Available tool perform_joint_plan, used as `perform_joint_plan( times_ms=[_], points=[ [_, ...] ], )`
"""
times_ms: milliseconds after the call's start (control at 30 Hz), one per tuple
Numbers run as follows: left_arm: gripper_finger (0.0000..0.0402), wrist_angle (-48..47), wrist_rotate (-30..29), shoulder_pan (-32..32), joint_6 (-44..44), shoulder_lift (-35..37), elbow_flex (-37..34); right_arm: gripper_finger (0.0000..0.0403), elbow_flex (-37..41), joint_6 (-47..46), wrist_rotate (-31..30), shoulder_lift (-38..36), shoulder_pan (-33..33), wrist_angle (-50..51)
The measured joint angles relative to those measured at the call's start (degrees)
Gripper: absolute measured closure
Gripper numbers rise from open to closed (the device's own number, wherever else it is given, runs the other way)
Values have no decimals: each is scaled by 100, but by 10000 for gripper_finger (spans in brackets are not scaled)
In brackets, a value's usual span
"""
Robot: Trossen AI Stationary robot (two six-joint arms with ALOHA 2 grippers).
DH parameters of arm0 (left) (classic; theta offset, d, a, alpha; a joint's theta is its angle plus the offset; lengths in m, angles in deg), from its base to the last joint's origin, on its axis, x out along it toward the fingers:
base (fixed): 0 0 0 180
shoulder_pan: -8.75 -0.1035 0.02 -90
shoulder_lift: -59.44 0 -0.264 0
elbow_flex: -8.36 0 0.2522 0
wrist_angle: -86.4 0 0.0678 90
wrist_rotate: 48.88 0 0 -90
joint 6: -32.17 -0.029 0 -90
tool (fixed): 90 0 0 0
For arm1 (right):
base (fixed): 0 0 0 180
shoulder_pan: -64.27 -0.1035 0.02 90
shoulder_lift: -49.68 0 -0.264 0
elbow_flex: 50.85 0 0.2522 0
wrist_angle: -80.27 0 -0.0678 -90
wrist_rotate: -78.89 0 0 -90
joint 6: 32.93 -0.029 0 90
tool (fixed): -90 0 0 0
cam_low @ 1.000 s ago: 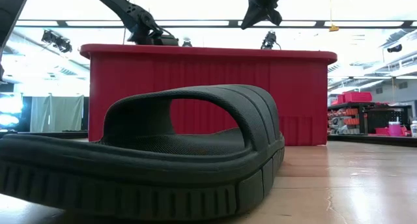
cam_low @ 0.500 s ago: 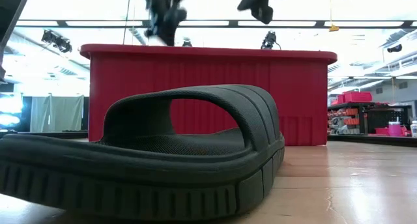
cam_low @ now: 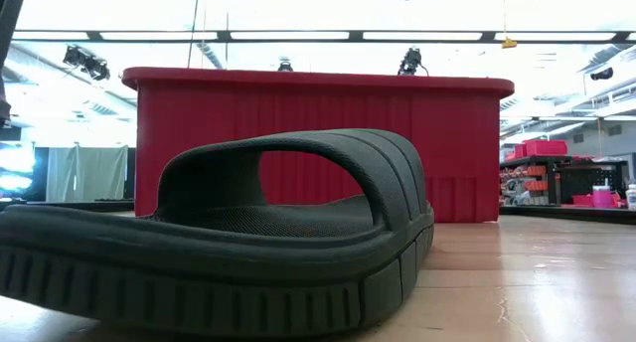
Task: Pick and place slides into bin
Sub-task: Put the right black slide into the red container
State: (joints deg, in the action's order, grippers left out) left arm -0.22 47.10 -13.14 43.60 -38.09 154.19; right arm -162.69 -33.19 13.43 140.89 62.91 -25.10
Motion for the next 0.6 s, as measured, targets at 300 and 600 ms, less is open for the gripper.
perform_joint_plan(
  times_ms=[300, 600],
  points=[
    [390, -11, -31, 598, 887, 15, -2, 229, 0, -1086, -8, 1006, -904, -490],
    [386, -546, 24, 1513, 1241, 59, -2, 223, 4, -2930, -117, 2691, -1327, -1432]
  ],
)
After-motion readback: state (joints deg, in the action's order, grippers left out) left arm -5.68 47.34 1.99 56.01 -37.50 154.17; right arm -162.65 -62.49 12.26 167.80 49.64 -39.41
